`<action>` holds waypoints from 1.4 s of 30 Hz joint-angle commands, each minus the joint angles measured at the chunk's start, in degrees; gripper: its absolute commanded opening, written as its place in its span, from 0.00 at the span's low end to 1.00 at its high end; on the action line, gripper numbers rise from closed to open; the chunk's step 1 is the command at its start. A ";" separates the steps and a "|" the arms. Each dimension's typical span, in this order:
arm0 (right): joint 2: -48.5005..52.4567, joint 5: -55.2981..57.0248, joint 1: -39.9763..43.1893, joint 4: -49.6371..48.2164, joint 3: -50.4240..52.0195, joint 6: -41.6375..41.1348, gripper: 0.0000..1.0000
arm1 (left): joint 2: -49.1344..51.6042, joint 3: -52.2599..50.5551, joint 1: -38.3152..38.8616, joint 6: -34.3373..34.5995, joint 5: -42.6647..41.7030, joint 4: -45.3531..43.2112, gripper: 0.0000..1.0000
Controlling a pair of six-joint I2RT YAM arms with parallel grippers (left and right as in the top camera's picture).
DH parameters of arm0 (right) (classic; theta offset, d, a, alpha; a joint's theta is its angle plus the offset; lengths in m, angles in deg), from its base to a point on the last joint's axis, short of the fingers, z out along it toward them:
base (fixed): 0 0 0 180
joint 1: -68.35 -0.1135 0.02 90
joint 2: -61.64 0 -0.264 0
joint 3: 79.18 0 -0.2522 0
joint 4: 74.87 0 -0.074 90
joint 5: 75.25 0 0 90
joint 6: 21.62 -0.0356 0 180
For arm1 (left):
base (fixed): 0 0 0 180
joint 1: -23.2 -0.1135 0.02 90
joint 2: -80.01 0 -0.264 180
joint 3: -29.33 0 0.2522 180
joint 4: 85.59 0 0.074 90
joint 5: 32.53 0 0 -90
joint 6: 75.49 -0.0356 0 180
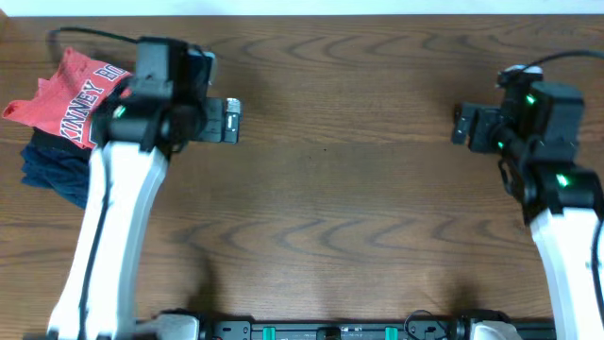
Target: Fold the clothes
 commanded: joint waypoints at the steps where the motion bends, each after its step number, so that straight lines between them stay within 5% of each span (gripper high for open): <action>1: -5.31 -0.07 0.39 0.35 2.01 1.09 0.99 | -6.86 -2.16 -0.02 -0.81 0.92 0.22 0.98; 16: -37.27 4.59 0.39 3.08 21.75 0.83 0.99 | -41.59 -19.21 -0.02 -0.79 2.38 -5.53 0.98; 33: -37.90 4.24 0.39 24.37 22.03 0.83 0.99 | -44.48 -19.23 -0.02 -0.79 2.38 -5.16 0.98; 42: -38.58 4.42 0.42 24.79 22.08 1.40 0.99 | -44.48 -19.23 -0.02 -0.79 2.38 -5.16 0.98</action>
